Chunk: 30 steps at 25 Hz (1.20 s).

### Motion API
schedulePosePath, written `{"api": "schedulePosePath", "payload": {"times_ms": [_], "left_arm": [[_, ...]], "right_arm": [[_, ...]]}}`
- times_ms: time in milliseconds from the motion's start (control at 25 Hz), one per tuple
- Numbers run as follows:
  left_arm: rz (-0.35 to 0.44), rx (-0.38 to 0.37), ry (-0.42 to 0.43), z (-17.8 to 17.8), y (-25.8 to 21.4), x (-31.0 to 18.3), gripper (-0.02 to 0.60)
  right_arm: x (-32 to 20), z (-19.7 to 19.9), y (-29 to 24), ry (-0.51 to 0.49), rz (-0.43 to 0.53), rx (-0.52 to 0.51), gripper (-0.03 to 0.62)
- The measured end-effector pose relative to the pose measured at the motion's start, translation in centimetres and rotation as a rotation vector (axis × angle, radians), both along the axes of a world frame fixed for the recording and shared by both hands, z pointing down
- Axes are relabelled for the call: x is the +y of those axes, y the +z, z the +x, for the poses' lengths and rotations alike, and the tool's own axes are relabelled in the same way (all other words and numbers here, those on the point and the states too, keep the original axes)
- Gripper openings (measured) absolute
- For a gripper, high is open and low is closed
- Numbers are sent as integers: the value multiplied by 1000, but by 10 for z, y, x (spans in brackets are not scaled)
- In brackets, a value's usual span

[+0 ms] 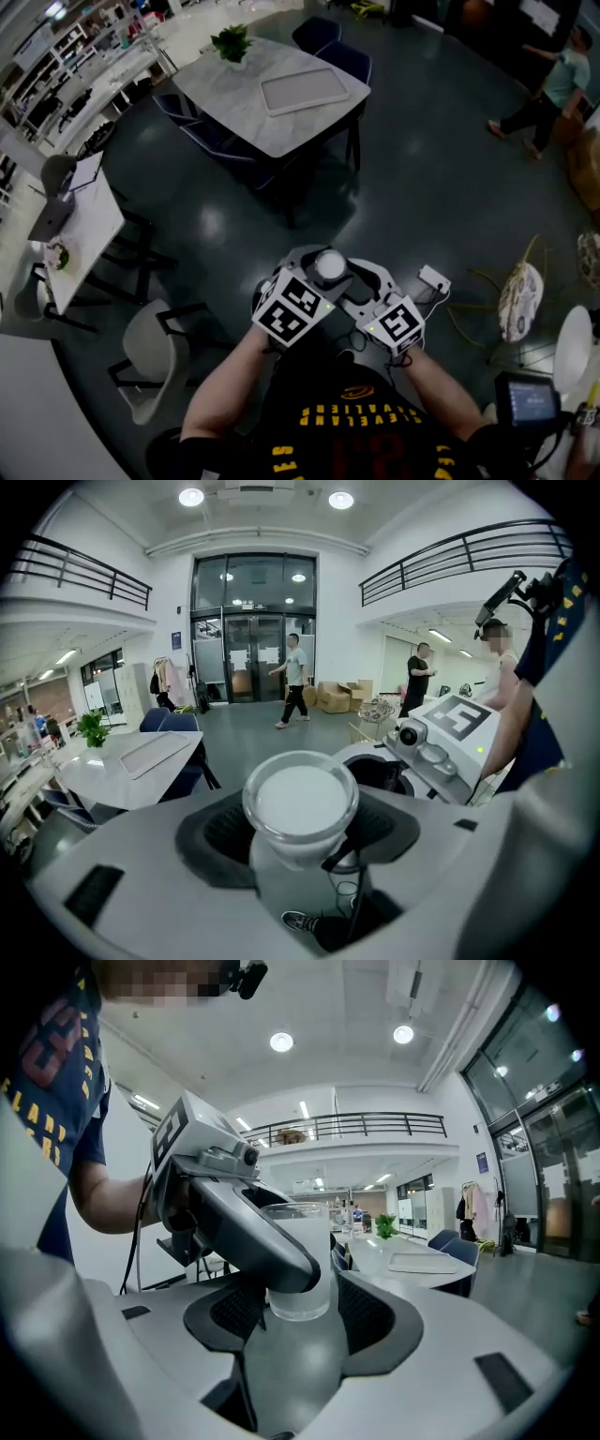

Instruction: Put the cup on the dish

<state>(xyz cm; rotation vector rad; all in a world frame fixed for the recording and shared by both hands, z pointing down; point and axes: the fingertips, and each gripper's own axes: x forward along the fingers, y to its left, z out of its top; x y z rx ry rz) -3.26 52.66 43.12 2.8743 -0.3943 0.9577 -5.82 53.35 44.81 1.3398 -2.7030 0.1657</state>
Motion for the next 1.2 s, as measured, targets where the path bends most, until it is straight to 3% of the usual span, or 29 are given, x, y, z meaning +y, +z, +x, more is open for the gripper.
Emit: {"api": "schedulePosePath", "payload": {"times_ms": [600,880,1200], "left_arm": [[-30,26,76,1,-2,-119,268],[-28,71,86,-14,-14,-169,268],[-25,172,73,-12,-30,-200,268]], "right_arm": [[-124,-7,-7,61,42,27,242],[-176,-21,-19,91,75,12,229],[-206,-20,-31,93,98,-26,227]]}}
